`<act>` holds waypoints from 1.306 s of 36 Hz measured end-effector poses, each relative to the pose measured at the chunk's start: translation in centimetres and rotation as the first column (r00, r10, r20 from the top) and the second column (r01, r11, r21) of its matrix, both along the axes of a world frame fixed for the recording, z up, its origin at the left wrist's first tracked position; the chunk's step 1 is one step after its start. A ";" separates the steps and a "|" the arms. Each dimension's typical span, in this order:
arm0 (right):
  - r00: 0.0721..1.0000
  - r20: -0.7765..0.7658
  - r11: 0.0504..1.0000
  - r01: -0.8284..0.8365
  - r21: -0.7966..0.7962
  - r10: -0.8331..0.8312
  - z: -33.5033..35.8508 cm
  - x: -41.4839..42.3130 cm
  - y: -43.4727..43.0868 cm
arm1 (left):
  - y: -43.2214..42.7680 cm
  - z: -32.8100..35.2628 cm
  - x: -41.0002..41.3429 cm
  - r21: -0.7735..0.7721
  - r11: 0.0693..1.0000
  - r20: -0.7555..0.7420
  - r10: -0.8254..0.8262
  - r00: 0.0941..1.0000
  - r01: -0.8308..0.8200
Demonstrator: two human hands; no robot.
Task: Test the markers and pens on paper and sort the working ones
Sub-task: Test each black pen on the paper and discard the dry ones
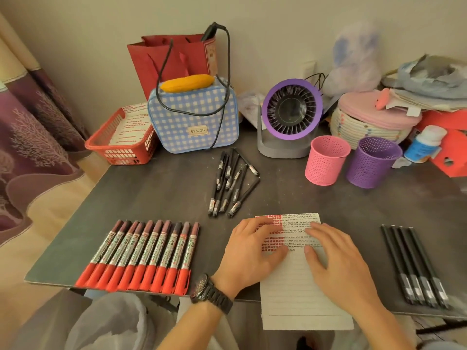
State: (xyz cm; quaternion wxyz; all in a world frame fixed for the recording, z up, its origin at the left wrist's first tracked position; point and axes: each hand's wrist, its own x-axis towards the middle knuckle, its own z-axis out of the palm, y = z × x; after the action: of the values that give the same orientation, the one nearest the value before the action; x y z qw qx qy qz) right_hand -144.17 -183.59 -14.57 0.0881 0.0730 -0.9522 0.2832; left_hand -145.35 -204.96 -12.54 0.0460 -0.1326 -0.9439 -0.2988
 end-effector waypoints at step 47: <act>0.999 -0.028 0.948 0.020 -0.317 -0.030 1.4 0.2 0.3 | -2.6 4.8 -1.0 0.483 0.871 0.086 0.057 0.995 -0.091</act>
State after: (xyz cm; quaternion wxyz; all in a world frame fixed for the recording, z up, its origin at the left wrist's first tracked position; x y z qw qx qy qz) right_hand -143.99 -183.28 -13.13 0.1176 0.0503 -0.8938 0.4298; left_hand -146.33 -207.56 -7.75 0.0567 -0.0702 -0.8438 -0.5290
